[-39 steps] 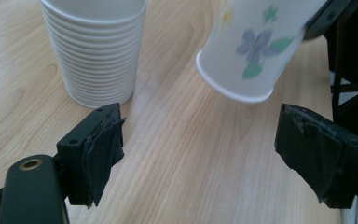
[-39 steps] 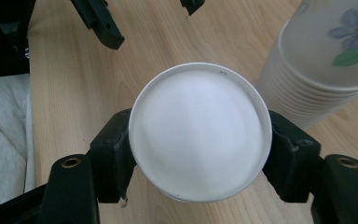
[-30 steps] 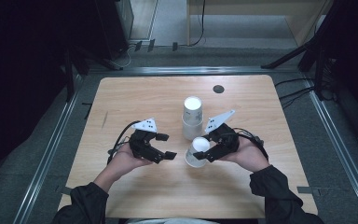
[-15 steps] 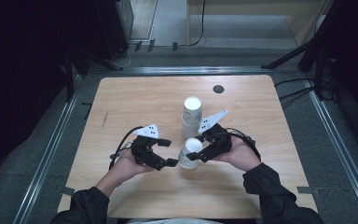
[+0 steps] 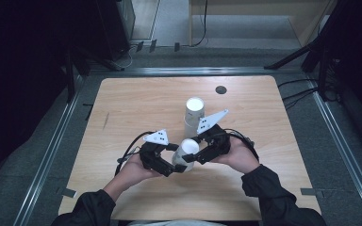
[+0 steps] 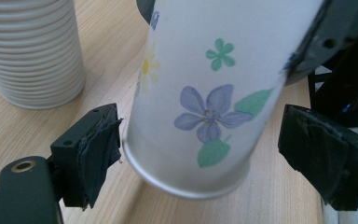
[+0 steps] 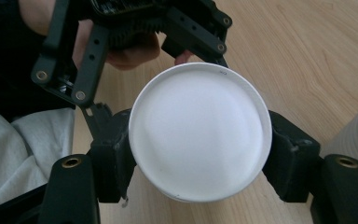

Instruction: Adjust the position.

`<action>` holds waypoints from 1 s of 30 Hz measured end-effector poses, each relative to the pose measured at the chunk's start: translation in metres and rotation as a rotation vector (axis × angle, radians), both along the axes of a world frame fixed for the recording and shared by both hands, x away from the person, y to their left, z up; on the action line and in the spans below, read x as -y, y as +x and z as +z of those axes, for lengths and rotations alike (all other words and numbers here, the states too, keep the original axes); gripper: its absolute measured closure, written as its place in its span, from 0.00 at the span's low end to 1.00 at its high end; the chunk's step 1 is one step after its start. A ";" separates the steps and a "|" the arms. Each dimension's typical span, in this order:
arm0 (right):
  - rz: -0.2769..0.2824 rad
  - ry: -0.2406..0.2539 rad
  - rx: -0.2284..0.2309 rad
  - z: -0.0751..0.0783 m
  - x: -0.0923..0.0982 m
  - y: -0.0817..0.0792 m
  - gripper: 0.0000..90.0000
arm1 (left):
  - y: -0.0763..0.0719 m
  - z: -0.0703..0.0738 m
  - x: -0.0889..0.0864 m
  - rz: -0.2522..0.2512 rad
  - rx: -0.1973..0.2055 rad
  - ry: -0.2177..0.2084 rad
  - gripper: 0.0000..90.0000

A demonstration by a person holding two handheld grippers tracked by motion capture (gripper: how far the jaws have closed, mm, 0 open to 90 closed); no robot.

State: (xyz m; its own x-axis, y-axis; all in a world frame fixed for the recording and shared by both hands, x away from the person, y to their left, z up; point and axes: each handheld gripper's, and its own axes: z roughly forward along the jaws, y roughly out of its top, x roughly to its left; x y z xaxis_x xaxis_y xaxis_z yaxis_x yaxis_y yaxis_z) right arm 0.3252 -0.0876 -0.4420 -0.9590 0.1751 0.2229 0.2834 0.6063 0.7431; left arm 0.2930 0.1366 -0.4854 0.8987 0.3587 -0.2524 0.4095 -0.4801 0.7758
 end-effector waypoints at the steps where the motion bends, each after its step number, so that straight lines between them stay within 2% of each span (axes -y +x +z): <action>1: 0.006 0.005 0.000 0.001 0.000 -0.001 0.38 | 0.000 0.000 0.000 0.002 0.003 -0.003 0.14; 6: 0.017 0.038 -0.005 0.007 -0.001 -0.003 0.38 | 0.000 -0.001 0.002 -0.008 0.008 -0.014 0.16; 11: 0.017 0.055 -0.012 0.008 0.000 -0.003 0.38 | -0.001 0.001 0.002 -0.017 0.021 -0.029 0.24; 21: 0.015 0.065 -0.023 0.008 0.002 -0.002 0.38 | -0.001 0.003 0.001 -0.023 0.037 -0.011 0.28; 25: 0.014 0.083 -0.028 0.007 0.003 -0.002 0.34 | -0.001 0.004 0.000 -0.023 0.038 -0.014 0.28; 27: 0.022 0.094 0.005 0.008 0.004 -0.003 0.31 | 0.000 0.005 -0.001 -0.019 0.039 -0.019 0.28; 30: 0.022 0.091 0.028 0.009 0.007 -0.004 0.27 | 0.001 0.009 -0.005 -0.025 0.036 -0.020 0.28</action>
